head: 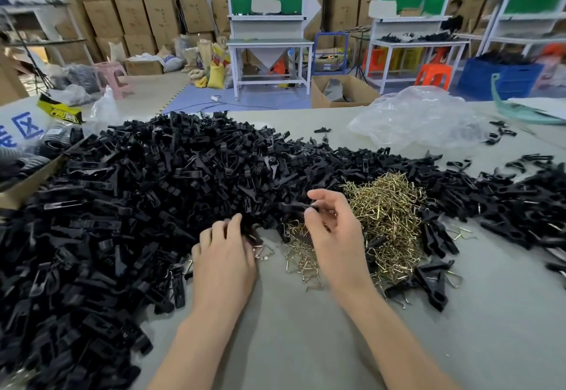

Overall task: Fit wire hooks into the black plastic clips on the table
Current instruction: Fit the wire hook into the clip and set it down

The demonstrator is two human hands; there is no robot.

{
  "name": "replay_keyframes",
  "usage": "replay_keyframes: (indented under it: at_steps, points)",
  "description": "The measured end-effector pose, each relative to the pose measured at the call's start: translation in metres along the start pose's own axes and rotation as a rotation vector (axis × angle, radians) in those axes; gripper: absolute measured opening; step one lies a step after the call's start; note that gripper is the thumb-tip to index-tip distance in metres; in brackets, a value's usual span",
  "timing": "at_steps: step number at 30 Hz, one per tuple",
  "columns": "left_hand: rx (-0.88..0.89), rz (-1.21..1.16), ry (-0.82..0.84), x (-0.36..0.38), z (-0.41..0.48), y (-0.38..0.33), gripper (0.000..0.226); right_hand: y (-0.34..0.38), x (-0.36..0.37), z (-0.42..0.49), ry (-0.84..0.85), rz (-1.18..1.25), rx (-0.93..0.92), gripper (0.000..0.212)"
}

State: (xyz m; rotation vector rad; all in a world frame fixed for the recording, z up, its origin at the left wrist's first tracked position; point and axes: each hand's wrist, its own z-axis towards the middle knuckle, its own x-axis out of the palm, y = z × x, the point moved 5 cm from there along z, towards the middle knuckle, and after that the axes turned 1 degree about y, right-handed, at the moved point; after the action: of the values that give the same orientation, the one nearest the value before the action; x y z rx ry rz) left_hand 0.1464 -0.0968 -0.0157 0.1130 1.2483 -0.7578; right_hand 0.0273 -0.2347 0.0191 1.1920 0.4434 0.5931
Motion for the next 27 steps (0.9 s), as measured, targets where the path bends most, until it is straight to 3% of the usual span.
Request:
replay_keyframes:
  at_steps: [3, 6, 9, 13, 15, 21, 27]
  points:
    - [0.002, 0.029, 0.002, -0.003, -0.002, 0.001, 0.039, -0.012, -0.008, -0.01, 0.019, 0.301, 0.222, 0.028]
    - [0.057, -0.1, -0.102, -0.017, -0.007, -0.005, 0.031, -0.013, -0.01, -0.017, 0.056, 0.566, 0.354, 0.025]
    - [0.125, -0.408, -0.195, -0.036, -0.019, -0.012, 0.029, -0.012, -0.008, -0.022, 0.076, 0.635, 0.416, 0.027]
    - [-0.054, -1.026, -0.092, -0.033, -0.035, -0.018, 0.029, -0.016, -0.001, -0.027, 0.1, 0.73, 0.522, 0.031]
    - [-0.096, -1.174, -0.017, -0.026, -0.037, -0.026, 0.031, -0.017, 0.003, -0.028, 0.142, 0.776, 0.559, 0.035]
    - [-0.134, -1.278, 0.176, -0.009, -0.031, -0.034, 0.038, -0.024, 0.007, -0.023, 0.192, 0.829, 0.563, 0.023]
    - [-0.17, -1.354, 0.141, -0.012, -0.028, -0.032, 0.03, -0.027, 0.007, -0.015, 0.234, 0.814, 0.458, 0.043]
